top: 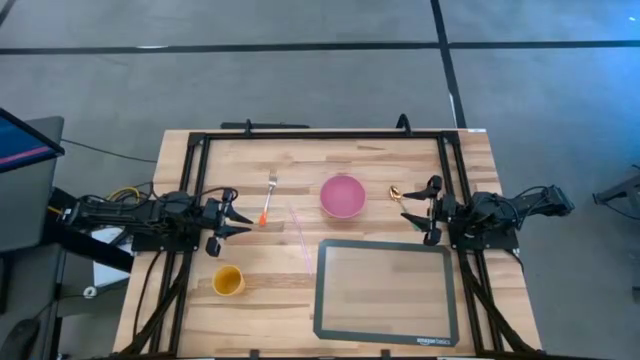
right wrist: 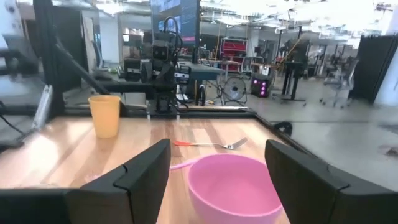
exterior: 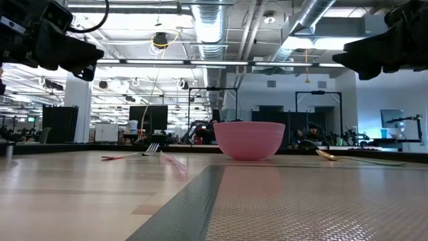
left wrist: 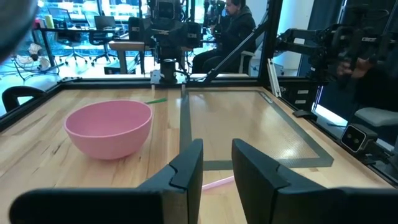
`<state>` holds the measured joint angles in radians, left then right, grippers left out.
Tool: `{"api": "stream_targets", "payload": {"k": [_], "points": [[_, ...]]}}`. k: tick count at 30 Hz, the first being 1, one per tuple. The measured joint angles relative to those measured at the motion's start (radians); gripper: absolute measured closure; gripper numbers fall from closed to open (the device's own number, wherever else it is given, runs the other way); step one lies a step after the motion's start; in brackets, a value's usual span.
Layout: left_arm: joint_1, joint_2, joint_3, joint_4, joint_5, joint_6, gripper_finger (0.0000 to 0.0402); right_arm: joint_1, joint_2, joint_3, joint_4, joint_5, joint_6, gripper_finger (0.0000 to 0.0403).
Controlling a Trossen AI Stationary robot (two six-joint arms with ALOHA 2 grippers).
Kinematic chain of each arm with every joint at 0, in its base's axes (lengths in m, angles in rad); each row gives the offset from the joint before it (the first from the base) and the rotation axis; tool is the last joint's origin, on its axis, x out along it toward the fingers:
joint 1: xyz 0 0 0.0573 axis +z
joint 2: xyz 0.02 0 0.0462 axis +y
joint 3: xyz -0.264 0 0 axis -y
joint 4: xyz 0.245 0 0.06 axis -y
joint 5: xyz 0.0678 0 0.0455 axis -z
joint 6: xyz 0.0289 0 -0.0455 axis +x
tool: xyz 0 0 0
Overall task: Pick & Place Utensil
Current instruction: Put the pink bowl on the transparent placemat
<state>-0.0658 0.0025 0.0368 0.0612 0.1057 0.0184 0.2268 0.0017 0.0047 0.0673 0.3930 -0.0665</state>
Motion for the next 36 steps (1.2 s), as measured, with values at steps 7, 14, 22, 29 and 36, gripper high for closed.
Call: {"api": "stream_targets", "payload": {"k": [7, 14, 22, 29, 36], "points": [[0.0, 0.0, 0.0, 0.026, 0.0, 0.0, 0.0315, -0.011, 0.0, 0.0, 0.017, 0.002, 0.263, 0.0148], [0.0, 0.0, 0.0, 0.093, -0.142, 0.001, 0.0315, -0.07, 0.0, 0.0, 0.18, 0.118, 0.233, 0.0148], [0.0, 0.063, 0.0, 0.183, -0.187, 0.0, 0.0315, -0.153, 0.025, 0.0, 0.324, 0.188, 0.157, 0.0148], [0.0, 0.214, 0.003, 0.383, -0.188, 0.001, 0.0315, -0.216, 0.05, 0.0, 0.337, 0.211, 0.187, 0.0148], [0.0, 0.403, 0.089, 0.393, -0.188, 0.0, 0.0315, -0.259, 0.066, 0.0, 0.333, 0.189, 0.199, 0.0148]]}}
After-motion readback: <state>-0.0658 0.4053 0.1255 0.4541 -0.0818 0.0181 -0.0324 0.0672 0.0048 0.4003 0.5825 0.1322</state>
